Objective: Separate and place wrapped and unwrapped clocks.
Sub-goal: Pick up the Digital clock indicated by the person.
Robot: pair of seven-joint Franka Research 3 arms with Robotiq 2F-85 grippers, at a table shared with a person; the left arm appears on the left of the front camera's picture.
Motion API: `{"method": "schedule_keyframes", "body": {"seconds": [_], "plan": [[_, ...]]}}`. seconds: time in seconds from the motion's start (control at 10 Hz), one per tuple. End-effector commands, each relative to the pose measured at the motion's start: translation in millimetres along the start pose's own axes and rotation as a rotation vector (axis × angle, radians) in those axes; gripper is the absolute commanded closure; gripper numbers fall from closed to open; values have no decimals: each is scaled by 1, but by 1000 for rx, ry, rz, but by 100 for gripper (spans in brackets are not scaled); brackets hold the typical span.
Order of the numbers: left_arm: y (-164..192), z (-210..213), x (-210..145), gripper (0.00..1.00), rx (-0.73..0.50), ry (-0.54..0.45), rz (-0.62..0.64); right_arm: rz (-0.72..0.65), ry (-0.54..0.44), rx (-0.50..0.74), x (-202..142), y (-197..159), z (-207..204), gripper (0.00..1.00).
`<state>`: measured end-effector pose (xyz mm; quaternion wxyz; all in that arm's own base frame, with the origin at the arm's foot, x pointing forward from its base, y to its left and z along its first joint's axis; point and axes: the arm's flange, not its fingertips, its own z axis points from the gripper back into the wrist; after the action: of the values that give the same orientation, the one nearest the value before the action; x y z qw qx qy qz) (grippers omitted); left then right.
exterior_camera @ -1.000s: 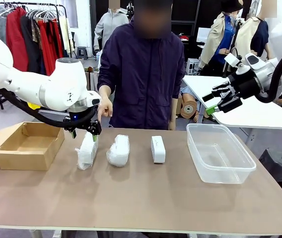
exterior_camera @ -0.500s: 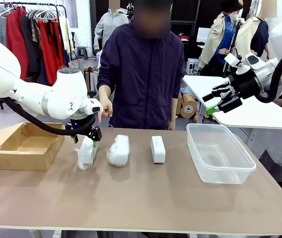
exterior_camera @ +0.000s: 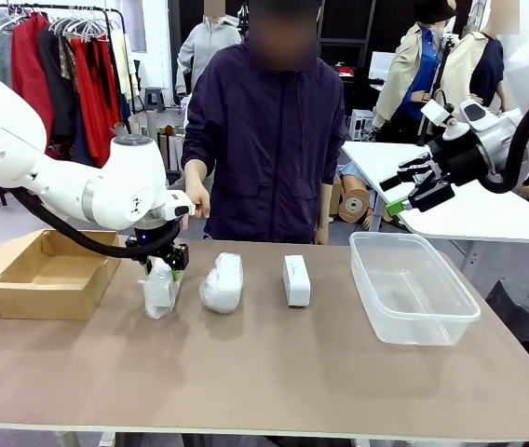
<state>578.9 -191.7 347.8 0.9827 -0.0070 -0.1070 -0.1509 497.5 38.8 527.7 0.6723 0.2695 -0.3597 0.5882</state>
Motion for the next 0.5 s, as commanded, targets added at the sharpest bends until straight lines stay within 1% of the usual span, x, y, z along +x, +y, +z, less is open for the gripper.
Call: {"method": "schedule_keyframes", "body": {"seconds": [0.0,0.1,0.2,0.4], "plan": [[3,-2,3,77,15,-2,15,9,-6,3,2,1,1,0],[4,-2,3,96,15,1,18,9,-6,3,2,1,1,0],[3,-1,1,100,23,8,17,9,-6,3,2,1,1,0],[4,10,-4,100,37,-10,4,9,-6,3,2,1,1,0]]}}
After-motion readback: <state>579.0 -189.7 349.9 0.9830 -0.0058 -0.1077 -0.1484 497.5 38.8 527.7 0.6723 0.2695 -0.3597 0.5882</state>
